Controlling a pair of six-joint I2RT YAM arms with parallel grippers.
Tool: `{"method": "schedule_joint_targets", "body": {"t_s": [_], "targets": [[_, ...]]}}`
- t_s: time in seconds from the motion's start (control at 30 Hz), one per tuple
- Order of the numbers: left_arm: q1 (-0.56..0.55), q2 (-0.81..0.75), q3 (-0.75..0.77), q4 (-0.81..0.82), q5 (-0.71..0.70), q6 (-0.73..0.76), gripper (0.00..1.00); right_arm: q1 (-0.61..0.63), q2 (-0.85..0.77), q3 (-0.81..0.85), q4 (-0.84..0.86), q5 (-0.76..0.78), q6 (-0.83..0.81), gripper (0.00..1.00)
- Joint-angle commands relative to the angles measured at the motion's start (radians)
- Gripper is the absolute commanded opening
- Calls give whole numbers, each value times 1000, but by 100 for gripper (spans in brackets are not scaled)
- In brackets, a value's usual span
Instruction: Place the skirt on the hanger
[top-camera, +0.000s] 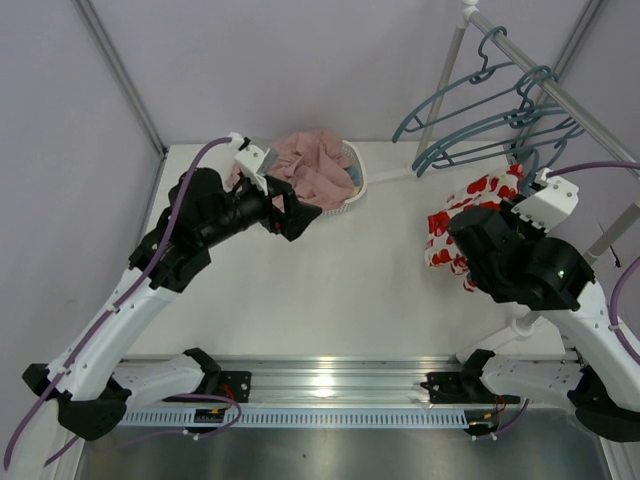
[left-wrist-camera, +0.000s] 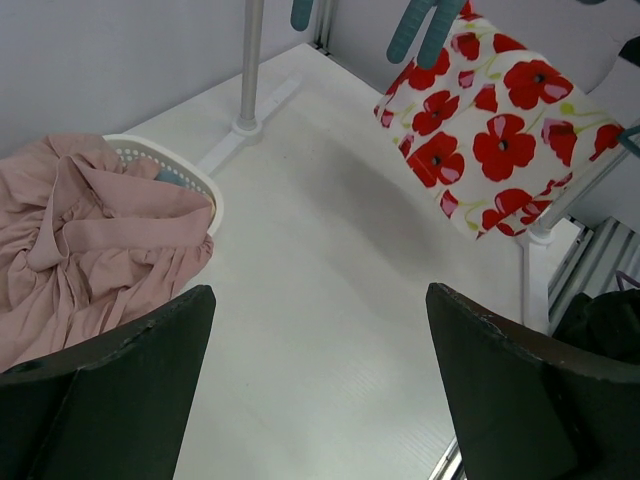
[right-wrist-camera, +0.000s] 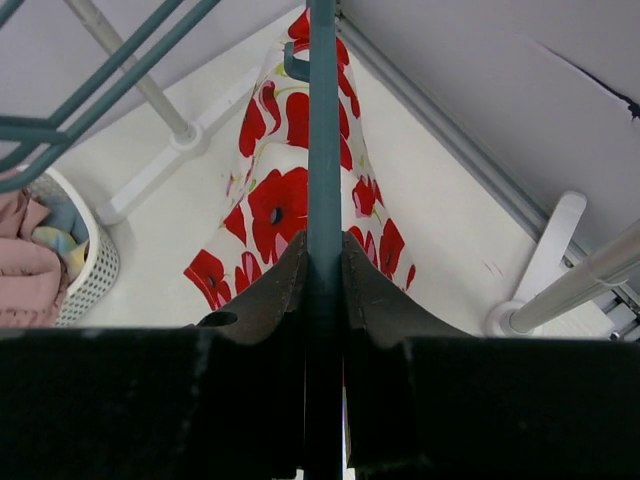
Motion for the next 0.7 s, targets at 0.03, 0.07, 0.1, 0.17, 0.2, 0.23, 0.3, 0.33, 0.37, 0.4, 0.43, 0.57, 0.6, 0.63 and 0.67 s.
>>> {"method": "schedule_joint_targets", "body": {"t_s": [0.03, 0.07, 0.1, 0.17, 0.2, 0.23, 0.3, 0.33, 0.37, 0.4, 0.43, 0.57, 0.6, 0.63, 0.67], "targets": [[-6, 15, 23, -14, 23, 19, 93, -34, -4, 83, -150, 76, -28, 0], [-6, 22, 26, -19, 25, 24, 93, -37, 1, 93, -150, 78, -34, 0], [-6, 27, 29, -22, 26, 25, 93, -39, 19, 119, -150, 81, -43, 0], [-6, 33, 33, -20, 35, 27, 93, -40, 42, 153, -150, 90, -88, 0], [-6, 38, 32, -19, 43, 27, 93, -40, 66, 188, -150, 93, -106, 0], [-6, 41, 33, -19, 46, 22, 93, -39, 79, 204, -150, 99, -121, 0], [-6, 47, 35, -16, 51, 19, 93, -39, 89, 230, -150, 122, -154, 0], [-6, 50, 35, -17, 52, 15, 93, -42, 97, 256, -150, 130, -161, 0], [-6, 53, 39, -16, 54, 15, 93, -42, 99, 270, -150, 145, -181, 0], [-6, 56, 46, -19, 55, 15, 93, -42, 102, 283, -145, 150, -194, 0], [-6, 64, 49, -22, 57, 16, 93, -42, 103, 306, -136, 153, -212, 0], [-6, 87, 75, -26, 52, 19, 93, -46, 125, 310, -67, 171, -319, 0], [-6, 94, 84, -23, 54, 18, 93, -48, 134, 310, -85, 192, -313, 0], [-6, 111, 90, -20, 58, 13, 93, -48, 143, 314, -105, 197, -303, 0], [-6, 120, 99, -19, 74, 10, 93, -52, 163, 328, -130, 200, -283, 0]]}}
